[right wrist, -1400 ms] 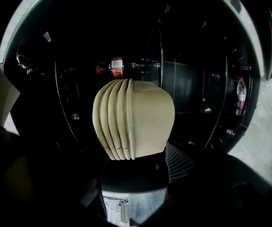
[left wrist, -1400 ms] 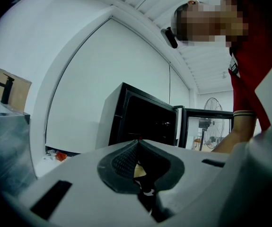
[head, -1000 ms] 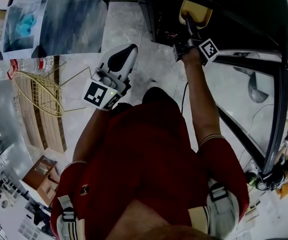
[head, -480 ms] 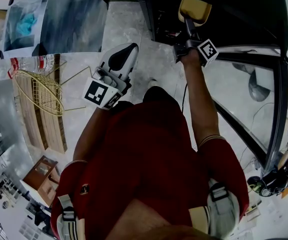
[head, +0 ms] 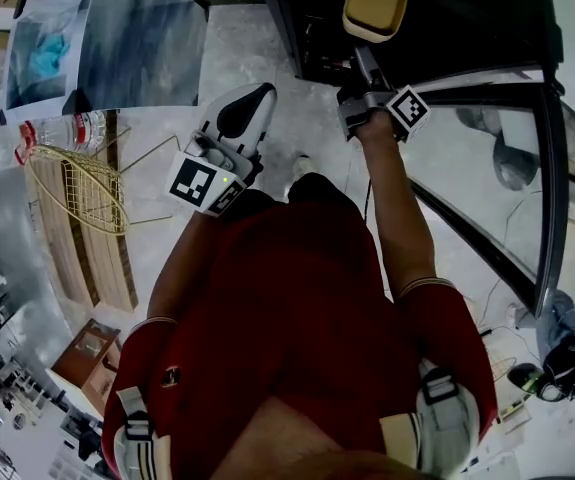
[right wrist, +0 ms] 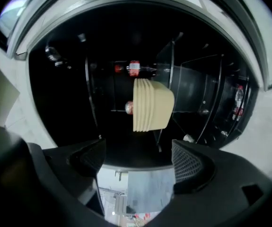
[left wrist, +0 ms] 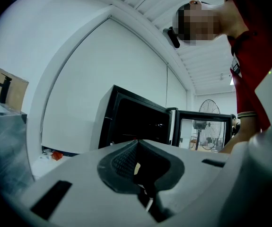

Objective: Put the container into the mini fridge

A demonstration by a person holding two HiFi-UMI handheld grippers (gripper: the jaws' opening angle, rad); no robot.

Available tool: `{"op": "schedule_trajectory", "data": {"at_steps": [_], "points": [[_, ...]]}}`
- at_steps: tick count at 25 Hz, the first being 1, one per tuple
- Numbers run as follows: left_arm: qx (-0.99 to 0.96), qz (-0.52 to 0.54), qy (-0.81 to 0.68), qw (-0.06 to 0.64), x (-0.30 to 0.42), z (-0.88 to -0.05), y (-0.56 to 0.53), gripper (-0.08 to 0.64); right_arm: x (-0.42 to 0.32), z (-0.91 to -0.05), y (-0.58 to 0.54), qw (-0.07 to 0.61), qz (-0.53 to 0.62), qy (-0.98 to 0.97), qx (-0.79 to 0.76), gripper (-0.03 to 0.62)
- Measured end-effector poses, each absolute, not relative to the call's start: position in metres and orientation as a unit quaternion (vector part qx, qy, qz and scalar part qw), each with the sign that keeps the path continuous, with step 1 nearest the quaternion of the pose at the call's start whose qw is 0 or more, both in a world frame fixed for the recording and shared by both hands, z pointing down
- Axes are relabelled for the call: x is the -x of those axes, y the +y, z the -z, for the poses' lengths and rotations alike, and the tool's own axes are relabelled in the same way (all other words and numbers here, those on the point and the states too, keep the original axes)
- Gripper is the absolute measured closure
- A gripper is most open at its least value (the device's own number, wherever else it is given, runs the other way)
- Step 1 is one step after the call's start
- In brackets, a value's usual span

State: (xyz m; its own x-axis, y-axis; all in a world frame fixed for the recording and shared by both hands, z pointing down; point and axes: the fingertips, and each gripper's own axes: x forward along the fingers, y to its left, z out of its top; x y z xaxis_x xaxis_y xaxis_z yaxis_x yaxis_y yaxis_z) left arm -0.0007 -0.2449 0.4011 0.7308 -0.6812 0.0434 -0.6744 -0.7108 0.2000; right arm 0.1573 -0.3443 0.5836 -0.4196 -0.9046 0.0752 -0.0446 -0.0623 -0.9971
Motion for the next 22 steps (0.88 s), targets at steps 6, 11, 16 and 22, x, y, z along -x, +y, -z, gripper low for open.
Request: {"op": "schedule_trajectory", "data": {"at_steps": [6, 11, 16, 22], "points": [[-0.931, 0.022, -0.35, 0.103, -0.004, -0.39, -0.237, 0.552, -0.145, -0.551, -0.321, 0.315, 0.58, 0.637, 0.398, 0.192], [-0.936, 0.024, -0.335, 0.106, -0.003, -0.383, -0.23, 0.552, -0.129, -0.5, -0.304, 0.29, 0.525, 0.701, 0.385, 0.193], [-0.942, 0.031, -0.318, 0.103, 0.002, -0.37, -0.228, 0.552, -0.106, -0.437, -0.287, 0.264, 0.445, 0.769, 0.376, 0.269], [-0.948, 0.047, -0.302, 0.09, 0.014, -0.349, -0.226, 0.553, -0.086, -0.387, -0.265, 0.237, 0.361, 0.813, 0.39, 0.381]]}}
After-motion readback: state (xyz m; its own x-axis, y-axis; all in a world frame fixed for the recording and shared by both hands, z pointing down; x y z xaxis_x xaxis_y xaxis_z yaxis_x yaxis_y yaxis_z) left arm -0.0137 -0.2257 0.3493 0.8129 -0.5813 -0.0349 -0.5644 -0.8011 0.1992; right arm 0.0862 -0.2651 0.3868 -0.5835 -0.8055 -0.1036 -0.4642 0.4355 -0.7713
